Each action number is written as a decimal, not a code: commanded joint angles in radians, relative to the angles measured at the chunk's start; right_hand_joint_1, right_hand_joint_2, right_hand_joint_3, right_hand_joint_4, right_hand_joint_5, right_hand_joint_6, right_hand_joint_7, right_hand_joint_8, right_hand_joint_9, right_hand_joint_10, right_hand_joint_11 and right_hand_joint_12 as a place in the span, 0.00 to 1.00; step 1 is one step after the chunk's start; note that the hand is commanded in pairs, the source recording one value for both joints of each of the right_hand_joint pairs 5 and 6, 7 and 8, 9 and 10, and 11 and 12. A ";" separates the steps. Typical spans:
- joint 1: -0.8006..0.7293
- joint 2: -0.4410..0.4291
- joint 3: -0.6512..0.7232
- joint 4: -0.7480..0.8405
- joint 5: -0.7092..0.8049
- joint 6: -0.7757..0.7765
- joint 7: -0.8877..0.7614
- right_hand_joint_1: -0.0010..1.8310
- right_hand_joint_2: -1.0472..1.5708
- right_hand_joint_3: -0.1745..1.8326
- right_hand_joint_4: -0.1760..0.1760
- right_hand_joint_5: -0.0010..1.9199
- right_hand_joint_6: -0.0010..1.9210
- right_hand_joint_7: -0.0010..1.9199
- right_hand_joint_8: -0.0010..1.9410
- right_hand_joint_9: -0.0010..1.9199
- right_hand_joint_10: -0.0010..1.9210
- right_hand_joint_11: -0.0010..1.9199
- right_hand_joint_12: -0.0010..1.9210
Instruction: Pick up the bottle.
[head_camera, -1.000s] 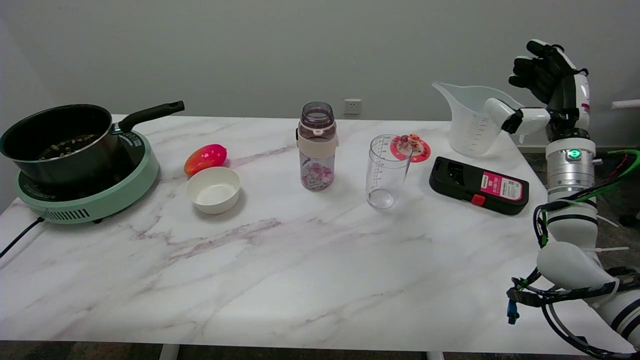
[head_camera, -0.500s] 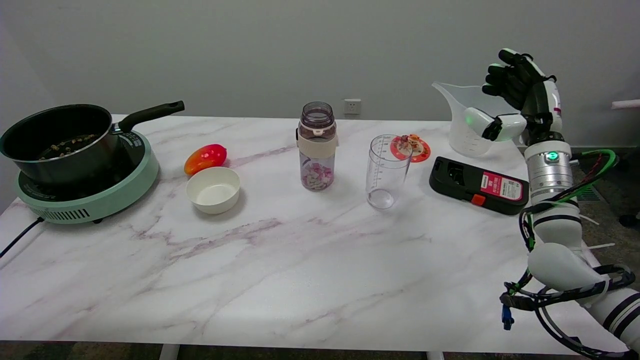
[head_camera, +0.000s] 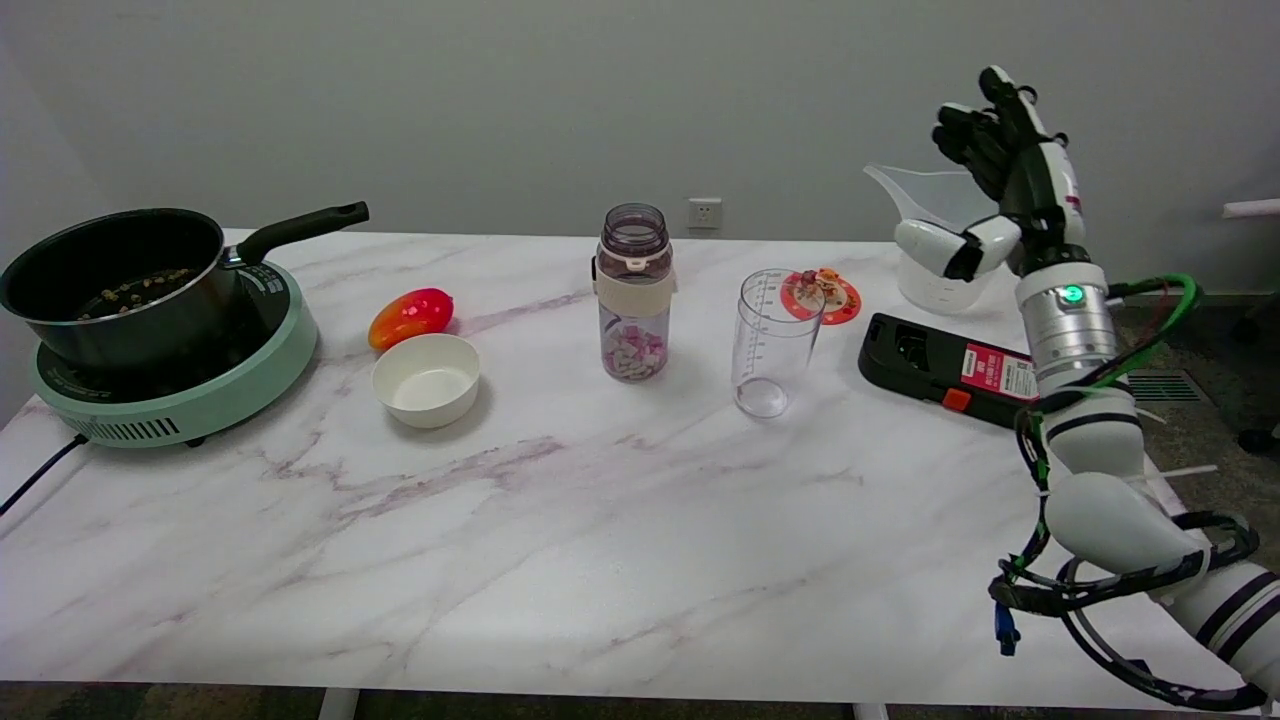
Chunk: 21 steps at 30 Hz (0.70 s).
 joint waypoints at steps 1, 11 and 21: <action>0.278 0.029 -0.016 0.080 -0.027 -0.538 -0.183 0.67 0.19 0.74 0.50 0.04 0.04 0.21 0.21 0.24 0.24 0.20 0.20; 0.528 -0.001 -0.185 -0.048 -0.042 -0.651 -0.197 0.67 0.19 0.70 0.50 0.00 0.00 0.20 0.20 0.24 0.24 0.18 0.18; 0.586 -0.045 -0.282 -0.088 -0.040 -0.636 -0.202 0.68 0.17 0.73 0.50 0.03 0.03 0.21 0.21 0.25 0.25 0.22 0.22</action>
